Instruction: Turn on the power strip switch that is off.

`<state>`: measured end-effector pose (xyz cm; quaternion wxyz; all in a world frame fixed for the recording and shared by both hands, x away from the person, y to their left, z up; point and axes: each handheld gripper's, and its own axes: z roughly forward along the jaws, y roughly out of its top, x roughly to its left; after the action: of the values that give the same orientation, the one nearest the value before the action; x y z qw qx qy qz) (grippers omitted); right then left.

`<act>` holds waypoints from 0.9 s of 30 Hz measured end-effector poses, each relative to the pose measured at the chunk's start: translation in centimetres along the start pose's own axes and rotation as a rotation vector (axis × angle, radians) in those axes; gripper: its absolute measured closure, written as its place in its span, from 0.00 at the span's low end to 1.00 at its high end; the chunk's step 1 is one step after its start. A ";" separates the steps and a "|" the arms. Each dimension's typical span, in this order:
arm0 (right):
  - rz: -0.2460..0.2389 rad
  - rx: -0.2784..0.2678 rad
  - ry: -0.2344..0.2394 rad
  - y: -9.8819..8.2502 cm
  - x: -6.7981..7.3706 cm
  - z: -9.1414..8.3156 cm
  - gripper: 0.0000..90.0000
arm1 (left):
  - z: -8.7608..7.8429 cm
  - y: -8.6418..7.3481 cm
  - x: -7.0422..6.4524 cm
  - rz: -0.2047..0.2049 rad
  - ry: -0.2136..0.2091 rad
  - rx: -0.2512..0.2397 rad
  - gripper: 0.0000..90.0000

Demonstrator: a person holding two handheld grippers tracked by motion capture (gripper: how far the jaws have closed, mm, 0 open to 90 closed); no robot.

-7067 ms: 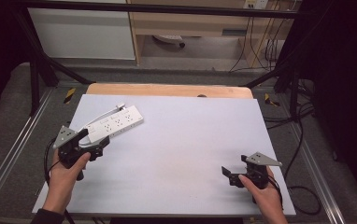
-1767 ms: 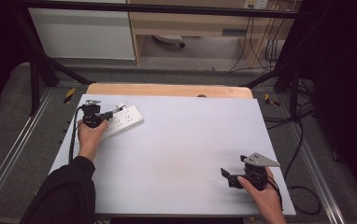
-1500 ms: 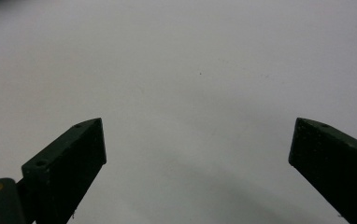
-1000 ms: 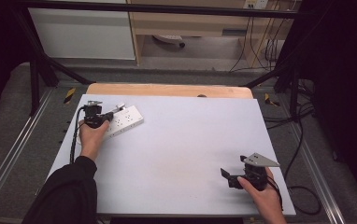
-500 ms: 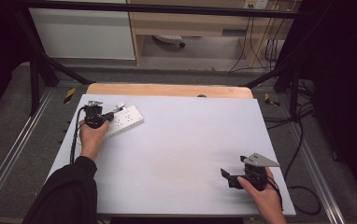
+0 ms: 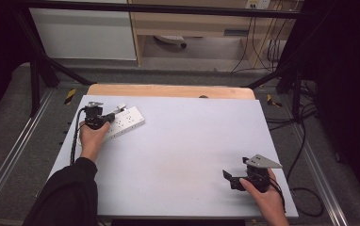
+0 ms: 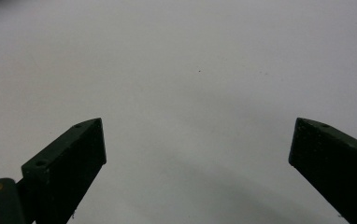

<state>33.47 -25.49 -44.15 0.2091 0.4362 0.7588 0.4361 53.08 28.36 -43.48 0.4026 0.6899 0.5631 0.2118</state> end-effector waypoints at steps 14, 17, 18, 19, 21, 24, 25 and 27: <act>0.001 -0.001 -0.001 0.0 0.0 0.0 0.05 | 0.0 -0.1 0.2 -0.012 -0.011 -0.001 1.00; 0.001 -0.002 -0.001 0.0 0.0 0.0 0.05 | 0.0 -0.2 0.3 -0.006 -0.006 0.006 1.00; 0.000 -0.002 -0.001 0.0 0.0 0.0 0.05 | 0.0 -0.2 0.4 -0.013 -0.010 0.004 1.00; 0.001 -0.001 -0.001 0.0 0.0 0.0 0.05 | 0.0 -0.2 0.5 -0.023 -0.013 0.004 1.00; 0.001 -0.002 -0.001 0.0 0.0 0.0 0.05 | 0.0 -0.3 0.6 -0.036 -0.023 0.000 1.00; 0.001 0.000 0.000 0.0 0.0 0.0 0.05 | 0.0 -0.3 0.6 -0.025 -0.024 -0.003 1.00; 0.001 -0.001 0.000 0.0 0.0 0.0 0.05 | 0.0 -0.3 0.6 -0.021 -0.023 -0.004 1.00; 0.000 -0.001 -0.001 0.0 0.0 0.0 0.05 | 0.0 -0.4 0.6 -0.021 -0.025 -0.006 1.00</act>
<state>33.48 -25.50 -44.15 0.2093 0.4363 0.7586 0.4363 53.01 28.97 -43.84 0.4138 0.6853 0.5646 0.2009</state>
